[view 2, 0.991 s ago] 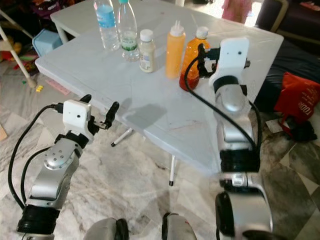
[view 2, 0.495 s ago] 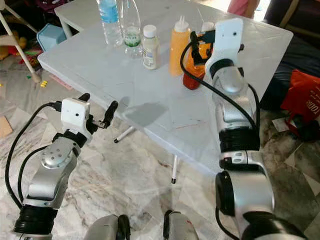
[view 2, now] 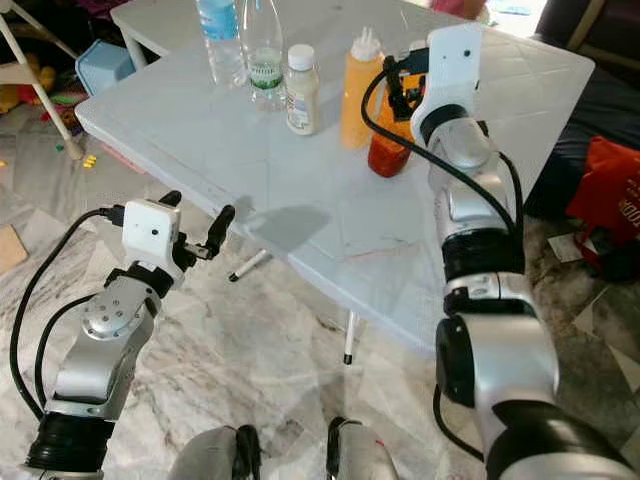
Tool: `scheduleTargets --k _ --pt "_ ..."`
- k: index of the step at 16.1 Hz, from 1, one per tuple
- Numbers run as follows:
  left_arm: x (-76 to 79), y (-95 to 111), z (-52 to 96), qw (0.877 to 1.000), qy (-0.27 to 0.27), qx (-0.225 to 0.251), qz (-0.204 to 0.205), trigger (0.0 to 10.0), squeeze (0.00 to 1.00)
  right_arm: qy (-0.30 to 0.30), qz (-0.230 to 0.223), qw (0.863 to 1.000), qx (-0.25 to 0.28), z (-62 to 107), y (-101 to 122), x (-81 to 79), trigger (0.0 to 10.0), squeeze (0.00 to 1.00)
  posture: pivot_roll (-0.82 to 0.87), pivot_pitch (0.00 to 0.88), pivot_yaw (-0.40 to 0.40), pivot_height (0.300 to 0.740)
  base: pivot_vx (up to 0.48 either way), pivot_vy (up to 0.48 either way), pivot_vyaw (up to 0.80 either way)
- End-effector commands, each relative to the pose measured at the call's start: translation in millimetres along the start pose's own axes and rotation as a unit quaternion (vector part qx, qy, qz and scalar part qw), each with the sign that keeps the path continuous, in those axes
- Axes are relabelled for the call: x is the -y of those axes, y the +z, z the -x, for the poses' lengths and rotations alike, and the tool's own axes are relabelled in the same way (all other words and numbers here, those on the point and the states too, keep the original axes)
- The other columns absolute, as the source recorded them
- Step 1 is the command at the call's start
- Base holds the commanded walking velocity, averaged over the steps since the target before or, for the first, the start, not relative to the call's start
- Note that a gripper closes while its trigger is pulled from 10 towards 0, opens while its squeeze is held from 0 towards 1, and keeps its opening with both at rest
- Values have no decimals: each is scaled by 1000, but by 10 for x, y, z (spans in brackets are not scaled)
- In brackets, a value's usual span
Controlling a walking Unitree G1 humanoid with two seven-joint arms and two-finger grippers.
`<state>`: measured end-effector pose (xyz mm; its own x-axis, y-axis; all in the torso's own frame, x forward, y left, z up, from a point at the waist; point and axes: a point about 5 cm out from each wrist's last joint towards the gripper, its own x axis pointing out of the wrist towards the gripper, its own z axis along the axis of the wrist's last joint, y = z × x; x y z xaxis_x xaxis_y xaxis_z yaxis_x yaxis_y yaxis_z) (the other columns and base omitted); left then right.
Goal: Restocking fridge
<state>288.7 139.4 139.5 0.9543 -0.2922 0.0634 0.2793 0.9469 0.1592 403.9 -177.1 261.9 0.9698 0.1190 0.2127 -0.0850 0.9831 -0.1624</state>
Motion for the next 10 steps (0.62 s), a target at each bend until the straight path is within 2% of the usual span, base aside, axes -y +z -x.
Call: scheduleTargets --k 1,10 --pt "5 41 14 1000 -7 5 -4 10000 0 8 3 1000 13 -38 88 -3 0 0 29 167 35 740 0 0 0" --pt "12 42 15 1000 -8 1 -5 10000 0 22 -7 1000 17 -119 124 7 0 0 33 162 33 740 0 0 0"
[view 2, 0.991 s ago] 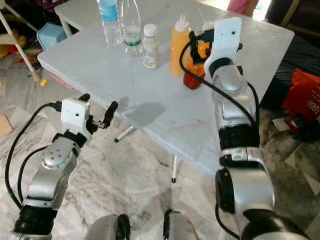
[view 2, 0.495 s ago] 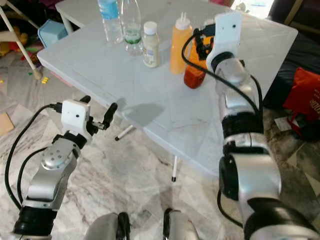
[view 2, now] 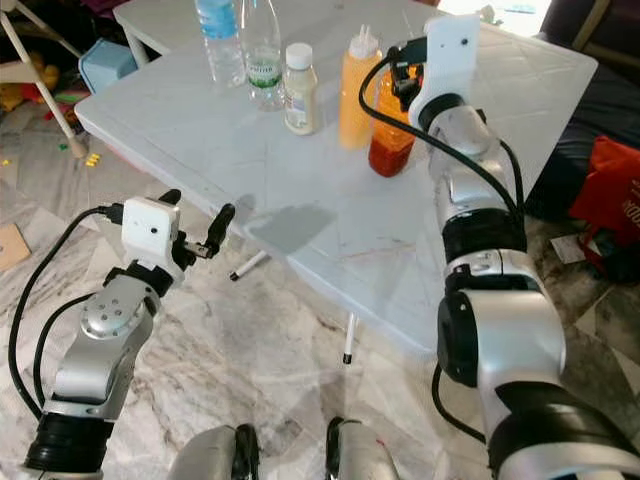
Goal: Restocking fridge
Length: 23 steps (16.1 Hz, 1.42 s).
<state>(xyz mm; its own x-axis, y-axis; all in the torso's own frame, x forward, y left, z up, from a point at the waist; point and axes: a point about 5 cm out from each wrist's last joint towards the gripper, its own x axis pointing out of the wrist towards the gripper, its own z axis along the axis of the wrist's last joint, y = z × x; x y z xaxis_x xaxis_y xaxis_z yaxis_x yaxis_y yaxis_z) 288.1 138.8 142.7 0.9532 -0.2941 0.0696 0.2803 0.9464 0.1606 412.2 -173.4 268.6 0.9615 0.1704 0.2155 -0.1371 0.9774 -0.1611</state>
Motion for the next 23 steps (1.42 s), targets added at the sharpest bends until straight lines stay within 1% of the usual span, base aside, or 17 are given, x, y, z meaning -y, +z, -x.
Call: scheduleTargets --k 1,4,7,9,10,11,12,13,14,15,16,17,18,19,21,22,23 --pt "13 12 10 1000 -8 -2 -4 10000 0 -2 -1 1000 13 -17 67 16 0 0 31 161 33 740 0 0 0" --pt "19 -4 -7 1000 -9 -3 -3 10000 0 -8 2 1000 22 -2 88 26 0 0 23 152 30 740 0 0 0" --pt "48 -14 -26 1000 -7 -2 -1 10000 0 -45 -3 999 25 27 105 68 0 0 13 138 21 740 0 0 0" --pt "88 -45 -26 1000 -5 -3 4 10000 0 -37 -1 999 38 122 122 -42 0 0 -2 115 12 740 0 0 0" --pt "74 -56 -32 1000 1 -3 5 10000 0 -38 -1 998 43 181 115 -91 275 0 -9 104 11 740 0 0 0" --pt "68 -74 -46 1000 5 -4 6 10000 0 -32 -4 998 49 239 105 -142 0 0 -18 86 12 740 0 0 0" --pt "51 -79 -69 1000 13 -1 10 10000 0 0 -1 998 56 335 86 -264 3333 0 -33 66 13 740 0 0 0" --pt "43 -75 -97 1000 17 1 13 10000 0 31 -3 998 56 427 61 -372 9216 0 -40 54 12 740 0 0 0" --pt "29 -59 -154 1000 21 4 12 10000 0 56 -8 997 49 556 28 -481 10000 0 -46 45 11 740 0 0 0" --pt "14 -46 -176 1000 26 7 14 10000 0 61 -9 997 48 600 17 -515 10000 0 -50 40 14 740 0 0 0" --pt "-24 -3 -220 999 38 17 18 10000 0 59 -17 997 38 746 -30 -576 10000 0 -53 36 9 740 0 0 0" --pt "-38 3 -226 999 42 17 19 10000 0 56 -17 998 33 780 -60 -589 10000 0 -53 36 9 740 0 0 0" --pt "-53 -4 -225 999 45 16 16 10000 0 40 -38 998 28 854 -95 -591 10000 0 -50 33 9 740 0 0 0" --pt "-61 -34 -214 999 47 13 17 10000 0 16 -41 999 18 975 -164 -577 10000 0 -45 30 4 740 0 368 0" --pt "-35 -136 -183 998 48 -6 30 10000 0 -31 -10 999 27 1071 -201 -514 10000 0 -37 21 -12 740 0 480 0" --pt "13 -159 -174 999 40 -6 25 10000 0 -62 -11 998 15 1091 -243 -473 10000 0 -35 15 -15 740 0 480 0" --pt "46 -193 -160 999 39 -10 27 10000 0 -76 -4 997 16 1111 -260 -447 10000 0 -38 12 -10 740 0 480 0"
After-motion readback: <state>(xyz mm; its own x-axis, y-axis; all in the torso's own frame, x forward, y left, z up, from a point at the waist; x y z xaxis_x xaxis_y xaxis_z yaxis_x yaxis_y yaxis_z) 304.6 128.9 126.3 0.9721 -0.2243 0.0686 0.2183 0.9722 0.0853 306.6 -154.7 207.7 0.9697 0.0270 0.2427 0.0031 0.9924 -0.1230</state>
